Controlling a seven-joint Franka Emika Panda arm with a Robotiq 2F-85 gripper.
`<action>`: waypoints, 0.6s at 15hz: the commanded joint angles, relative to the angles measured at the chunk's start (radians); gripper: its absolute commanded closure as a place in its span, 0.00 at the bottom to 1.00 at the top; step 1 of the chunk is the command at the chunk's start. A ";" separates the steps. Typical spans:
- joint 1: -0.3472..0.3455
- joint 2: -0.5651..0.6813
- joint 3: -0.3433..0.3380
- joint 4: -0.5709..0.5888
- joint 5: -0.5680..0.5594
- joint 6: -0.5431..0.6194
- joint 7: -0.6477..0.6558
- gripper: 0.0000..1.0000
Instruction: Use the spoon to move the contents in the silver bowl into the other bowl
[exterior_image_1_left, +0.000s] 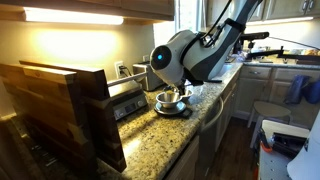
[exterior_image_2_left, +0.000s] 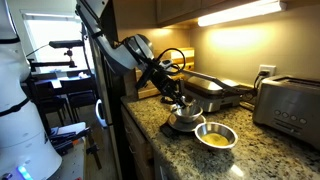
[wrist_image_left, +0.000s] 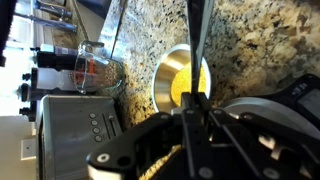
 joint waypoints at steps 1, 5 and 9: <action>0.024 -0.034 0.007 -0.041 -0.038 -0.052 0.066 0.93; 0.031 -0.031 0.017 -0.045 -0.038 -0.073 0.095 0.93; 0.037 -0.027 0.025 -0.056 -0.055 -0.107 0.129 0.93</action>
